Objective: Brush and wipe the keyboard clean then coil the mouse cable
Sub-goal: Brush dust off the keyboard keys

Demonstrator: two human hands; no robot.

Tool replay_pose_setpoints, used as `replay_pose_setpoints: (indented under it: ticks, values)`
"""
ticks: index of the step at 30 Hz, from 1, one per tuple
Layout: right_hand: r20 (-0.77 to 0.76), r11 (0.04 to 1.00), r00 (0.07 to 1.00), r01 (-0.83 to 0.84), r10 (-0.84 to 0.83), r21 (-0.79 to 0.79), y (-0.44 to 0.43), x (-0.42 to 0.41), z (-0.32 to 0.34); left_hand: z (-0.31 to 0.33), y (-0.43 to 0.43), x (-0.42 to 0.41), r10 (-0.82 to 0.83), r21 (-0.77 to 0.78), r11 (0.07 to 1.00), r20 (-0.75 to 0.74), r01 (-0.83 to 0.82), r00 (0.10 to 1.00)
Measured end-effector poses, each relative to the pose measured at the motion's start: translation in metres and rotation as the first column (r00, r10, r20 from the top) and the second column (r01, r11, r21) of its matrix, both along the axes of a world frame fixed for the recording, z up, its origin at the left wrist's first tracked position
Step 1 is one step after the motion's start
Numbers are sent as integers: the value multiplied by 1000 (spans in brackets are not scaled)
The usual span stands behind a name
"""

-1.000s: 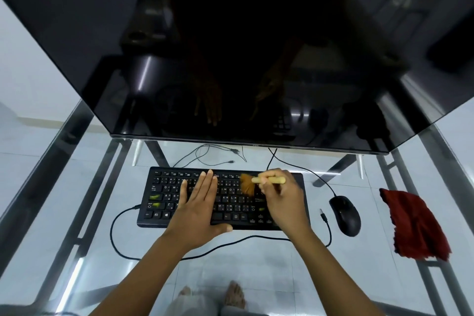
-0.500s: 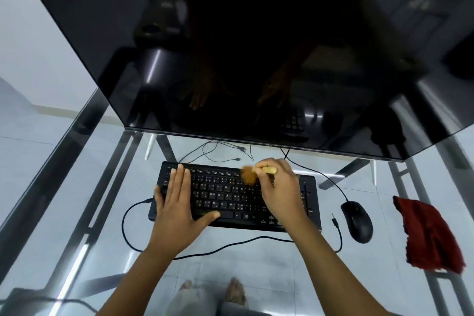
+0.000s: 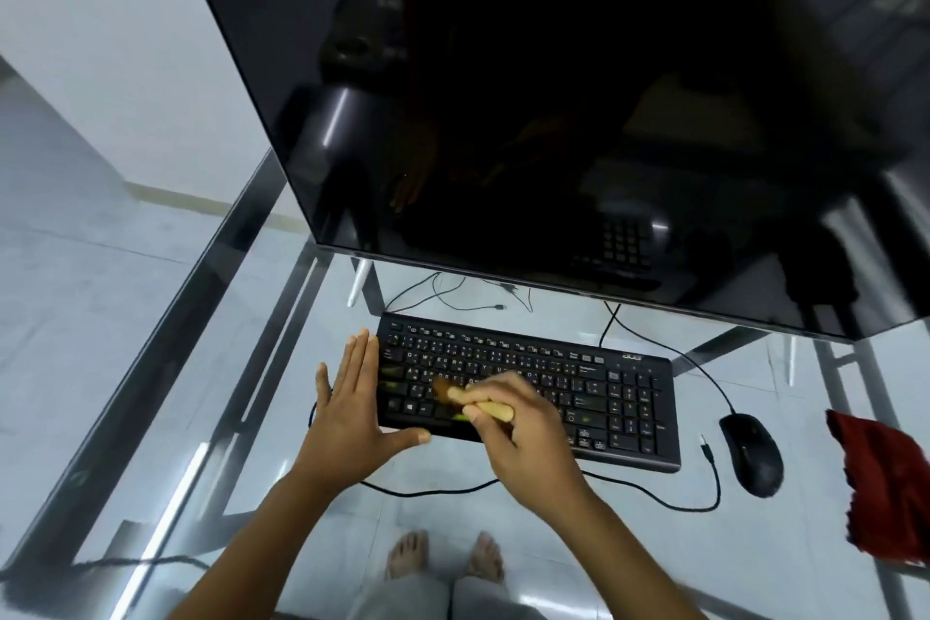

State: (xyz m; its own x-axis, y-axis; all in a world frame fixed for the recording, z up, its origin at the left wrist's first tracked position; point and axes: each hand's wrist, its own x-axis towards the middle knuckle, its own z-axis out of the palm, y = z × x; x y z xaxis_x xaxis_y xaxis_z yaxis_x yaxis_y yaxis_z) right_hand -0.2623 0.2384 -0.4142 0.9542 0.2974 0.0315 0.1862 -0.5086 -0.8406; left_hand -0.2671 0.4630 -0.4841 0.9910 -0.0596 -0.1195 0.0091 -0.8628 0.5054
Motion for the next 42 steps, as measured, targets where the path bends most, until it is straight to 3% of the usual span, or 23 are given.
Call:
replay_pose_setpoints:
  ticks: [2, 5, 9, 11, 13, 15, 17, 21, 23, 25, 26, 30, 33, 36, 37, 40, 42]
  values:
    - [65, 998, 996, 60, -57, -36, 7, -5, -1, -3, 6, 1, -37, -24, 999, -3, 37, 999]
    - [-76, 990, 994, -83, 75, -113, 23, -9, 2, -8, 14, 0, -101, -64, 993, 9, 102, 995]
    - [8, 994, 999, 46, -45, -98, 35, -9, 6, -14, 19, -3, -128, -62, 990, 39, 130, 991]
    - [-57, 985, 998, -22, 12, -169, 40, -10, 7, -16, 20, -5, -132, -52, 989, 57, 135, 990]
    - [-175, 990, 982, -89, 69, -108, 47, -12, 13, -17, 20, -7, -135, -38, 990, 77, 138, 988]
    - [-134, 999, 991, -15, 9, -45, 51, -11, 11, -17, 20, -7, -132, -35, 990, 89, 135, 987]
    - [-106, 995, 992, 58, -66, -79, 51, -11, 10, -19, 19, -7, -129, -31, 991, 99, 133, 987]
    - [-349, 999, 936, 33, -36, -16, 47, -3, 14, -23, 20, -8, -127, -27, 991, 100, 130, 987]
    - [-298, 975, 928, 213, -224, -71, 38, 12, 12, -23, 20, -8, -129, -12, 991, 94, 131, 987]
    - [-142, 912, 901, 399, -410, -101, 27, 26, 13, -24, 20, -9, -132, -11, 991, 107, 134, 986]
    - [-86, 908, 906, 404, -414, -110, 22, 32, 14, -24, 20, -9, -130, -15, 991, 115, 132, 985]
    - [-126, 960, 968, 188, -216, -208, 34, 42, 18, -25, 21, -9, -124, -21, 992, 133, 128, 983]
    - [-39, 932, 938, 336, -344, -134, 39, 55, 17, -27, 21, -8, -121, -21, 992, 137, 125, 983]
    - [-169, 966, 954, 232, -249, -115, 59, 57, 16, -28, 22, -9, -117, -18, 992, 147, 121, 982]
    - [-134, 965, 964, 206, -229, -165, 66, 57, 15, -28, 22, -9, -114, -22, 993, 150, 119, 982]
    - [-31, 943, 947, 313, -319, -112, 78, 67, 21, -27, 21, -9, -92, -68, 992, 164, 104, 982]
    - [-106, 971, 967, 225, -233, -82, 86, 69, 18, -27, 21, -9, -82, -76, 992, 171, 96, 982]
